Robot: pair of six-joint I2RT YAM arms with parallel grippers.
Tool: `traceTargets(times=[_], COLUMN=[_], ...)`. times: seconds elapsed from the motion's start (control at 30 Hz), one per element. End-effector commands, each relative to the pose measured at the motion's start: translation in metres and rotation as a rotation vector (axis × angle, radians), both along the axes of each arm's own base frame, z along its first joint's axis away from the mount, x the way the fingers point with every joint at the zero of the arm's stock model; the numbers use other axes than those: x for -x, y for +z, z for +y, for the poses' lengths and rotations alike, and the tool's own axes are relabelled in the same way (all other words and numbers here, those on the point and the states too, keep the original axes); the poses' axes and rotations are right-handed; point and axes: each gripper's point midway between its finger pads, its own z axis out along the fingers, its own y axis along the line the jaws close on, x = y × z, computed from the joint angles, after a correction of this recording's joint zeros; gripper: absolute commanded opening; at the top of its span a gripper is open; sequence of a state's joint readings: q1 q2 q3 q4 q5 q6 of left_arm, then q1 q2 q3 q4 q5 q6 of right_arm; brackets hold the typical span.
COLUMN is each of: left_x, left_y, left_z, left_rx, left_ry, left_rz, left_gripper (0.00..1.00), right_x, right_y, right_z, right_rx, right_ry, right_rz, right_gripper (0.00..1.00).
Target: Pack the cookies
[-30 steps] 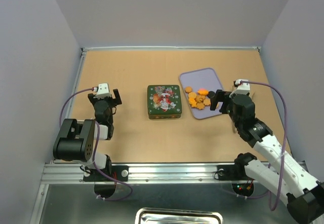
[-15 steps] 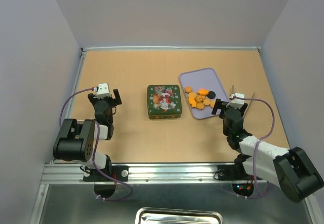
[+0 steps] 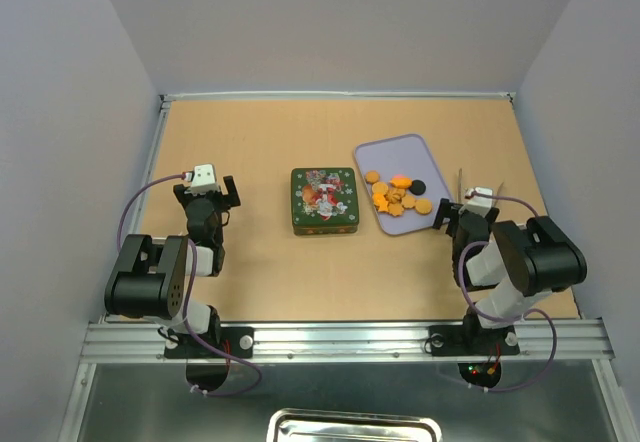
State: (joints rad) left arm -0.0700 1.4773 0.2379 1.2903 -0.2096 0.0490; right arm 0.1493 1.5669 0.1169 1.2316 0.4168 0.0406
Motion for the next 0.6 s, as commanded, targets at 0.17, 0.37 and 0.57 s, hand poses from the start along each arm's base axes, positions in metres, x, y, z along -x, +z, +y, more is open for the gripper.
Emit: traceTargets(times=[0.17,0.37,0.57], left_x=[-0.007,-0.007,-0.007], left_y=[0.072,0.071,0.071], left_z=[0.002,0.002,0.002], left_rx=[0.001,0.001,0.001], left_ry=[0.009,0.009,0.009], left_rz=[-0.275,-0.275,-0.275], left_gripper=[0.99,0.99,0.99], right_x=[-0.030,-0.034,-0.034], right_y=[0.055,0.052,0.052], right_z=[0.001,0.012,0.012], right_rx=[-0.063,-0.043,-0.043], right_ry=[0.029,0.097,0.097], right_rz=[-0.246,-0.220,-0.222], right_gripper=[1.00,1.00,1.00])
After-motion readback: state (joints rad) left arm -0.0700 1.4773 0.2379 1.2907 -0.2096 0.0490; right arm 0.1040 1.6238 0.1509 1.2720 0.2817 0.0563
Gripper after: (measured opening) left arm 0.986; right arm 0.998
